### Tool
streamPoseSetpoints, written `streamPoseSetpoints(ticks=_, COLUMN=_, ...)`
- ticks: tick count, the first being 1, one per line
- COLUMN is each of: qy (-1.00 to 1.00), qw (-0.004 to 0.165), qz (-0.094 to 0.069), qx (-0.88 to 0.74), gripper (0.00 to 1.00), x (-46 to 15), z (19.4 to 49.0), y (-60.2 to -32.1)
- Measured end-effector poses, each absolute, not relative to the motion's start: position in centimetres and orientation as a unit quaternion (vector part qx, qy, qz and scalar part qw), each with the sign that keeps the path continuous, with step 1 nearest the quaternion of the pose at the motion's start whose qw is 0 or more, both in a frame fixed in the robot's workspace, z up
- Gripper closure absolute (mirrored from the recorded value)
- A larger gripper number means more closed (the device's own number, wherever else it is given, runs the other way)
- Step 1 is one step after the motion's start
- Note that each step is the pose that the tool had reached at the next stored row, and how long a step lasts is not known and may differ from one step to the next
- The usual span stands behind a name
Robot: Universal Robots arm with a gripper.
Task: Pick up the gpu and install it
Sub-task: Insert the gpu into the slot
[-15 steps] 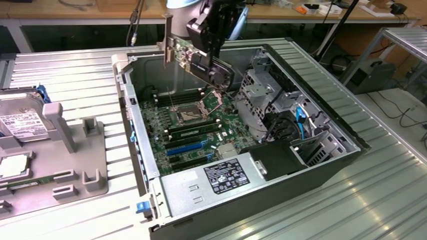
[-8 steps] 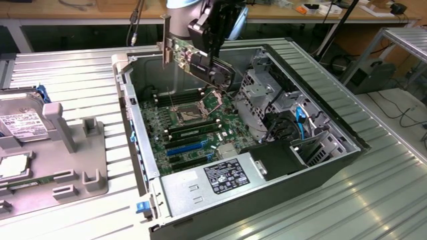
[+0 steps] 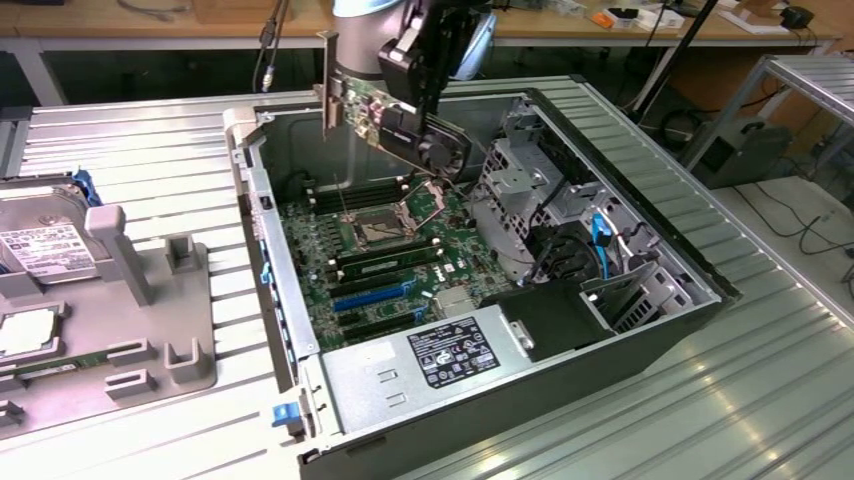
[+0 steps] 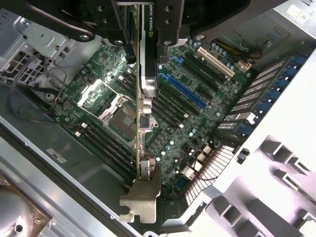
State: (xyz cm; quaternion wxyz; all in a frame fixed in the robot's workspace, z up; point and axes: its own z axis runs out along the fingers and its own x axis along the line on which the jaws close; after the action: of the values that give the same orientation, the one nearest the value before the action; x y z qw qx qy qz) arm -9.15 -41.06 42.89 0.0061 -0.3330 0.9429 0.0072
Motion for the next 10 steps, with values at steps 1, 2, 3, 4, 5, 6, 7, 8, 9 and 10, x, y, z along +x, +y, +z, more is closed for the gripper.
streamPoseSetpoints(ticks=1, qy=0.941, qw=0.006, qz=0.007, qx=-0.337, gripper=0.73, x=-9.15, z=42.89, y=-41.06)
streamPoseSetpoints(ticks=2, qy=0.940, qw=0.006, qz=0.007, qx=-0.342, gripper=0.73, x=-9.15, z=42.89, y=-41.06)
streamPoseSetpoints(ticks=3, qy=0.938, qw=0.006, qz=0.007, qx=-0.345, gripper=0.73, x=-9.15, z=42.90, y=-41.06)
streamPoseSetpoints(ticks=4, qy=0.937, qw=0.006, qz=0.007, qx=-0.350, gripper=0.73, x=-9.15, z=42.89, y=-41.06)
streamPoseSetpoints(ticks=5, qy=0.936, qw=0.006, qz=0.007, qx=-0.352, gripper=0.73, x=-9.14, z=42.89, y=-41.06)
streamPoseSetpoints(ticks=6, qy=0.935, qw=0.006, qz=0.007, qx=-0.354, gripper=0.73, x=-9.14, z=42.90, y=-41.06)
streamPoseSetpoints(ticks=7, qy=0.934, qw=0.006, qz=0.007, qx=-0.357, gripper=0.73, x=-9.14, z=42.89, y=-41.06)
streamPoseSetpoints(ticks=8, qy=0.933, qw=0.006, qz=0.007, qx=-0.360, gripper=0.73, x=-9.13, z=42.89, y=-41.06)
streamPoseSetpoints(ticks=9, qy=0.932, qw=0.006, qz=0.007, qx=-0.362, gripper=0.73, x=-9.11, z=42.89, y=-41.07)
streamPoseSetpoints(ticks=10, qy=0.931, qw=0.006, qz=0.007, qx=-0.365, gripper=0.73, x=-9.08, z=42.89, y=-41.07)
